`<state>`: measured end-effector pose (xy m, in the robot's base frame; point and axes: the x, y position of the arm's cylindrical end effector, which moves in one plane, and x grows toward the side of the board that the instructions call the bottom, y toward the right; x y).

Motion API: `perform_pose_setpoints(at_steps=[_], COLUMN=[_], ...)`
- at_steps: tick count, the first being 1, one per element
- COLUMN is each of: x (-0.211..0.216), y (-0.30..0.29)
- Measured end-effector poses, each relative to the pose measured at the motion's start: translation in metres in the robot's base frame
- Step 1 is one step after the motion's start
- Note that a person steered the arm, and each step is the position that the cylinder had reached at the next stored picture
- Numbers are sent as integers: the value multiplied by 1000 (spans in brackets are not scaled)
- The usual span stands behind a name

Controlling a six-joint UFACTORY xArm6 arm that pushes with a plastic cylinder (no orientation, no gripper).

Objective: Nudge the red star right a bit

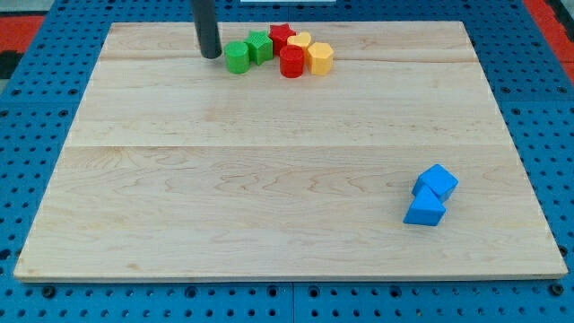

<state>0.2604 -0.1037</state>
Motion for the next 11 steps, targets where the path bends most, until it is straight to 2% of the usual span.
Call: perform_pose_setpoints(at_steps=[2, 3, 4, 5, 6, 11], x=[0, 0, -1, -28, -68, -66], y=[68, 61, 25, 3, 18, 119])
